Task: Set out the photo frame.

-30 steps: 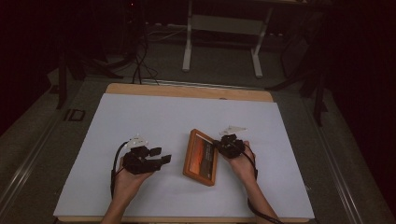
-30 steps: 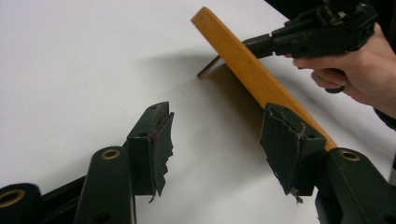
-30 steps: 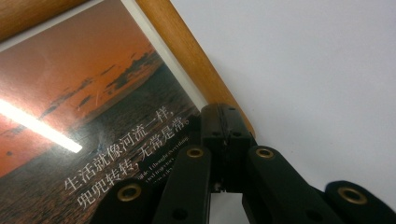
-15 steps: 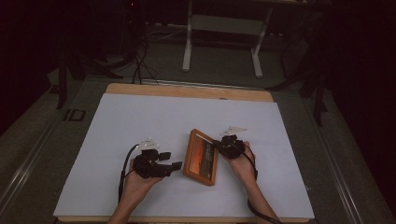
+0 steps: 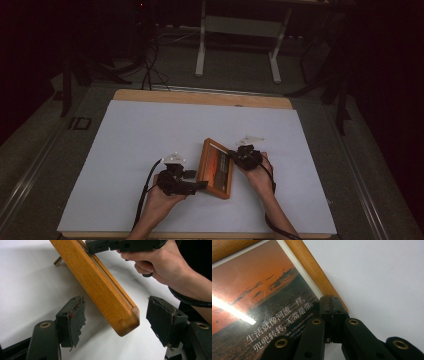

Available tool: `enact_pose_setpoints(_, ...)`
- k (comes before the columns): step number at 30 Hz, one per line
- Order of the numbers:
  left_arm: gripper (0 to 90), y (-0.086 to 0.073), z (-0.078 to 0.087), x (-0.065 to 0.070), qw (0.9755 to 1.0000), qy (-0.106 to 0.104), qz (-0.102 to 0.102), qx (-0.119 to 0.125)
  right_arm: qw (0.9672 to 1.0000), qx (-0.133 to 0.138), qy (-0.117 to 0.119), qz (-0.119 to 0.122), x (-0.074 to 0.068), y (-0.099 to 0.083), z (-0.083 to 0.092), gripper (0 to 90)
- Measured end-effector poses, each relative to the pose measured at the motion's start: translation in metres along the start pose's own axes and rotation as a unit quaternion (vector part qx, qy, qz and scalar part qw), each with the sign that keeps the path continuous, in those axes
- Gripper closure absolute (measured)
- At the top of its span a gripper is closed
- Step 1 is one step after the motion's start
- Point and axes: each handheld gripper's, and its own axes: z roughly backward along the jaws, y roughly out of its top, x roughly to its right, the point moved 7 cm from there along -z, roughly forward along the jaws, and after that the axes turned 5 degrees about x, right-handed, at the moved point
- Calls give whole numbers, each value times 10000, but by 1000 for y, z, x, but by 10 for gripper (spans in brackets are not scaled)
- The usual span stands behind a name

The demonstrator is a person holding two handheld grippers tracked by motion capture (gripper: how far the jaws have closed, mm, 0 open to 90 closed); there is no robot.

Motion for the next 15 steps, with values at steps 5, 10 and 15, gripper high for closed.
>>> enact_pose_setpoints(5,410,0,-9,-3,9994,-229,229,-84,10000,19,14,-1,0,0,0,900)
enact_pose_setpoints(10,467,0,-13,-2,9992,-227,283,-135,10000,47,23,-10,0,0,0,900)
enact_pose_setpoints(15,487,-1,-14,-1,9989,-165,396,-199,10000,19,29,83,0,0,0,899)
